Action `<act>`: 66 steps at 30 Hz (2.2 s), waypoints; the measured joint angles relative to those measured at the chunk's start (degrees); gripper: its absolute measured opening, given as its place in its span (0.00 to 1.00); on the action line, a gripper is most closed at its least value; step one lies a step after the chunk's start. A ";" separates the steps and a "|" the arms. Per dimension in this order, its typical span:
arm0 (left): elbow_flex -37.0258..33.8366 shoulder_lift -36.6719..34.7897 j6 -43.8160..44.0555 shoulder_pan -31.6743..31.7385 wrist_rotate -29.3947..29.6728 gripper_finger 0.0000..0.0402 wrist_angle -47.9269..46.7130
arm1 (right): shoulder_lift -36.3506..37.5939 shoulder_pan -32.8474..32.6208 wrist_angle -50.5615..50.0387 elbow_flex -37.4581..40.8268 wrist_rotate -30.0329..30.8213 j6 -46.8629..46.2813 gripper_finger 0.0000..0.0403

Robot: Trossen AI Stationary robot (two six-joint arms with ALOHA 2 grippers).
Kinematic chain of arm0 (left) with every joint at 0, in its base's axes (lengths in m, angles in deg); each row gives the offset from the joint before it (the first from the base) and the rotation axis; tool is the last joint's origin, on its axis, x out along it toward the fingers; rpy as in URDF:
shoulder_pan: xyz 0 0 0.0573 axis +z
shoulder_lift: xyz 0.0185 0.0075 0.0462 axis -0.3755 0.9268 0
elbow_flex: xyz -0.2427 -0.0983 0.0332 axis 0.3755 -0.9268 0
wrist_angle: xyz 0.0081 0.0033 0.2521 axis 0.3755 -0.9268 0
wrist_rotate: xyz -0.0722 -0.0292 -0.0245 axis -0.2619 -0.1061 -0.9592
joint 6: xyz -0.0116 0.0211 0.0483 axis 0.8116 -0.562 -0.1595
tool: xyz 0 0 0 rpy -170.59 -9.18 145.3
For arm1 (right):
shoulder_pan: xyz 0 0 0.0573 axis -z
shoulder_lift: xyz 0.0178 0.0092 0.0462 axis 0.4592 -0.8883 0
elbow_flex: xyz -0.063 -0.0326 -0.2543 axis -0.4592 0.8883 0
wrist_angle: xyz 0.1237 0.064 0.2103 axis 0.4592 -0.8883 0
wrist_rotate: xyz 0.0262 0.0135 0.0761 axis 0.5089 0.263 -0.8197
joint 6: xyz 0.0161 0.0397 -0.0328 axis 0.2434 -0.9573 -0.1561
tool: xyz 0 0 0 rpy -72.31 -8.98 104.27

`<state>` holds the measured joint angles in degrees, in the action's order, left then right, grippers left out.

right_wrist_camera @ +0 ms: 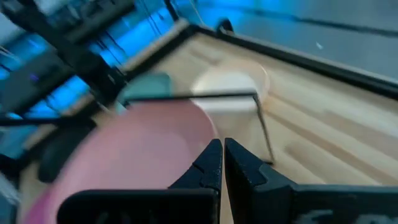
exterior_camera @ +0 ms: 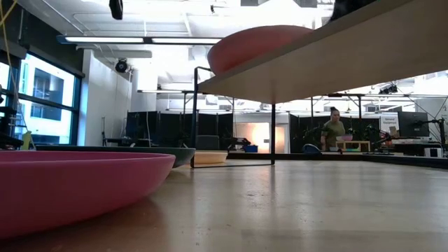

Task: Place and stack plates onto a shelf
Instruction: Stack the blue plate on the pink plate

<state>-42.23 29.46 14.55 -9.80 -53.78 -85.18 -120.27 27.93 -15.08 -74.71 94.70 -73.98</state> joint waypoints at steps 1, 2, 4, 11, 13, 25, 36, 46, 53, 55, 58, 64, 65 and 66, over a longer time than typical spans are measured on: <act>-0.02 0.18 0.02 0.00 0.06 0.00 -1.07 | 0.21 -0.21 1.55 0.00 -0.17 0.56 0.00; -0.02 0.38 0.02 0.00 0.08 0.00 -1.91 | 0.18 -0.52 3.25 0.00 -0.21 1.33 0.00; -0.02 0.76 0.16 -0.08 0.10 0.00 -2.51 | -0.33 -1.28 7.05 0.00 -0.59 3.74 0.00; -0.02 1.46 -0.27 -1.60 0.09 0.00 -2.96 | -3.70 -3.66 20.58 0.00 -1.99 12.49 0.00; -0.02 1.46 -0.40 -1.82 0.10 0.00 -2.96 | -4.11 -3.72 21.40 0.00 -2.00 13.54 0.00; -0.04 3.56 -0.46 -1.77 1.97 0.00 -2.96 | -3.89 -3.49 21.55 0.00 -1.90 13.55 0.00; 3.09 11.88 7.87 -1.34 3.35 0.17 -36.91 | -3.93 -3.49 21.39 0.00 -1.25 13.54 0.00; -6.43 16.24 33.56 -2.98 10.41 0.44 -48.11 | -4.04 -3.49 20.06 0.00 -0.21 13.34 0.00; -8.28 24.03 41.05 0.42 12.45 0.46 -39.19 | -4.04 -3.49 18.92 0.00 0.48 11.89 0.00; -8.26 26.77 41.17 1.55 12.35 0.46 -36.27 | -4.04 -3.49 18.71 0.00 0.48 11.87 0.00; -8.24 31.11 42.49 2.82 10.73 0.46 -31.98 | -4.04 -3.49 18.74 0.00 0.50 11.89 0.00; -8.21 37.94 45.92 3.17 8.67 0.46 -28.99 | -4.04 -3.49 18.53 0.00 0.50 12.04 0.00; -8.21 38.90 46.62 3.17 8.60 0.46 -28.82 | -4.04 -3.49 18.48 0.00 0.50 12.05 0.00; -8.21 39.80 46.91 3.17 8.56 0.46 -28.56 | -4.04 -3.49 18.33 0.00 0.50 12.06 0.00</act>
<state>-50.45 69.26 61.46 -6.63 -45.22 -113.74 -124.31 24.44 3.25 -74.71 95.20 -61.92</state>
